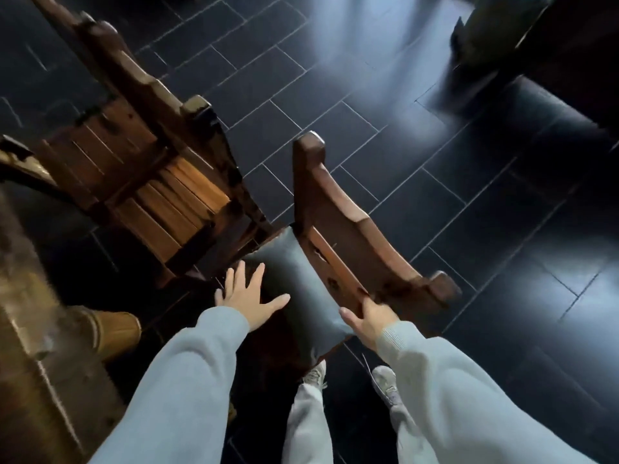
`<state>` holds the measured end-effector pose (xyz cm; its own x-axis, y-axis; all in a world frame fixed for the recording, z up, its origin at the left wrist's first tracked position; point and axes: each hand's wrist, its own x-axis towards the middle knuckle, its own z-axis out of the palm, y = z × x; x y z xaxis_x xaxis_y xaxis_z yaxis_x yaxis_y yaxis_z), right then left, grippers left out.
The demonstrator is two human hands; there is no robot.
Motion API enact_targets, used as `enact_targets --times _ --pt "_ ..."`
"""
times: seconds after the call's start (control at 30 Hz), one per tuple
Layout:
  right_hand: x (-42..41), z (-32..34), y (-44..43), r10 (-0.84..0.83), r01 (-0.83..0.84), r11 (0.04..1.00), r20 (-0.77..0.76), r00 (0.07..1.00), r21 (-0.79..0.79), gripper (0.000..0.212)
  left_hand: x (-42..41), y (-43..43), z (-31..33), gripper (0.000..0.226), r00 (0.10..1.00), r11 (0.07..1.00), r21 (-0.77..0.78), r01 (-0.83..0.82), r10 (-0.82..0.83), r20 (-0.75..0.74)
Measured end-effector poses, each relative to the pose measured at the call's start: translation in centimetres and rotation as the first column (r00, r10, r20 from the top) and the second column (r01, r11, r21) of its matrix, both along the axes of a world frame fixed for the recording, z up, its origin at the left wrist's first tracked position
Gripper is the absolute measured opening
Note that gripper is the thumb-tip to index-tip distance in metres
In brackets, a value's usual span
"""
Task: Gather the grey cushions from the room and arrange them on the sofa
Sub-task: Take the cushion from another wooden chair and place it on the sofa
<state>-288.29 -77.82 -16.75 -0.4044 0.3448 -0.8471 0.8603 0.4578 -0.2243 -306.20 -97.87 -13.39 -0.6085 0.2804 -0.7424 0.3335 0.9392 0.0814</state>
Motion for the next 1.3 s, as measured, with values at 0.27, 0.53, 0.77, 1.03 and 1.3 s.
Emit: enact_targets --times 0.27,0.53,0.77,1.03,1.3 --pt "-0.8 -10.5 -5.6 -0.258 0.264 0.965 0.210 0.943 0.003 0.088 -7.6 1.2 -13.3 0.082 0.988 0.992 0.109 0.063 -0.077 0.130" --pt "-1.3 -19.6 -7.9 -0.805 0.908 0.390 0.423 0.417 -0.154 0.109 -14.2 3.5 -23.2 0.086 0.987 0.954 0.270 -0.128 0.097 0.126" --pt "-0.1 -23.1 -7.1 -0.817 0.884 0.446 0.342 0.465 -0.136 0.139 -14.3 3.0 -26.8 0.094 0.943 0.931 0.207 -0.301 0.258 0.211" --pt "1.0 -21.7 -7.1 -0.819 0.861 0.476 0.267 0.508 -0.178 0.086 -14.3 0.7 -25.5 0.090 0.876 0.851 0.270 -0.450 0.361 0.321" --pt "5.6 -17.5 -6.3 -0.844 0.811 0.533 -0.079 0.531 -0.240 0.116 -8.0 -4.4 -16.7 0.085 0.532 0.434 0.308 -0.847 0.703 0.472"
